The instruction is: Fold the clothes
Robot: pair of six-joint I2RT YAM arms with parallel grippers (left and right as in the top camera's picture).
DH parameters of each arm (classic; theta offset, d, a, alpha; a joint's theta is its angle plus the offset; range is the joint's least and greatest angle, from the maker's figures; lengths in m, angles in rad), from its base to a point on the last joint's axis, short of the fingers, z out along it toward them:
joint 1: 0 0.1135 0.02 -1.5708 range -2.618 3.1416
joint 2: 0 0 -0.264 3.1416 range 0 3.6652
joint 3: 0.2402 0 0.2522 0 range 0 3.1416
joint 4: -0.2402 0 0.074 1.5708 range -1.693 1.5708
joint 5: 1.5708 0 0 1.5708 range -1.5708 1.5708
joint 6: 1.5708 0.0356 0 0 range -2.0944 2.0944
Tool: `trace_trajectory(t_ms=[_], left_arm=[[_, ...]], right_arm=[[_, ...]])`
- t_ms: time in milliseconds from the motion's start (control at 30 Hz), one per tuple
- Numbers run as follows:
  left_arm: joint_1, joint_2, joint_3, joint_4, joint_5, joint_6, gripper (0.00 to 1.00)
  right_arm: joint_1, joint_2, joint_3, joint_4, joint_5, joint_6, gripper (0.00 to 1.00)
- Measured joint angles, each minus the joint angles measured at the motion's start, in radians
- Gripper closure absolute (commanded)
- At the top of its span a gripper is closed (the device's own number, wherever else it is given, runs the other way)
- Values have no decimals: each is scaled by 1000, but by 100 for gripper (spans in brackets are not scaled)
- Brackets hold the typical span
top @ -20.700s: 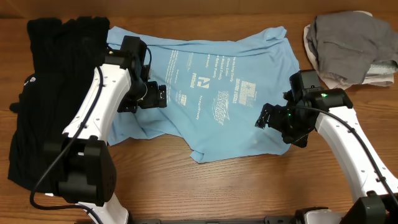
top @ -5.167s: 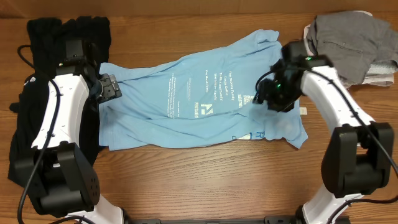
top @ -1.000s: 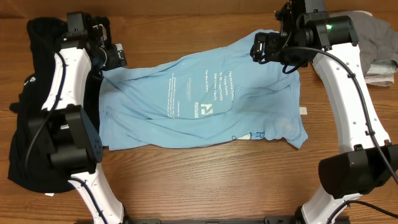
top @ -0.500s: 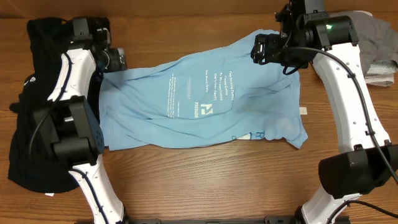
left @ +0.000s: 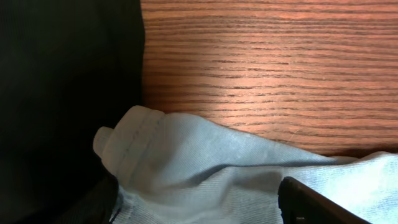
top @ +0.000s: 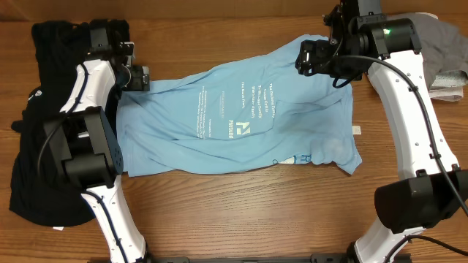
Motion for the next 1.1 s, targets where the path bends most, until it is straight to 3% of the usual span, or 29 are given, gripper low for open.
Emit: trace_trajectory(t_ms=[400, 500, 667, 867, 1000, 1100], left_arm=[[17, 0, 29, -2, 0, 2, 22], [19, 0, 29, -18, 1, 2, 32], [19, 0, 29, -25, 5, 6, 67], [19, 0, 28, -26, 5, -11, 96], [19, 0, 31, -43, 5, -26, 96], [19, 5, 73, -138, 5, -41, 96]], right_arm=[[0, 0, 0, 5, 7, 0, 4], [0, 0, 0, 5, 7, 0, 5], [0, 0, 0, 6, 7, 0, 5], [0, 0, 0, 14, 7, 0, 8], [0, 0, 0, 18, 8, 1, 13], [0, 0, 0, 27, 11, 1, 18]])
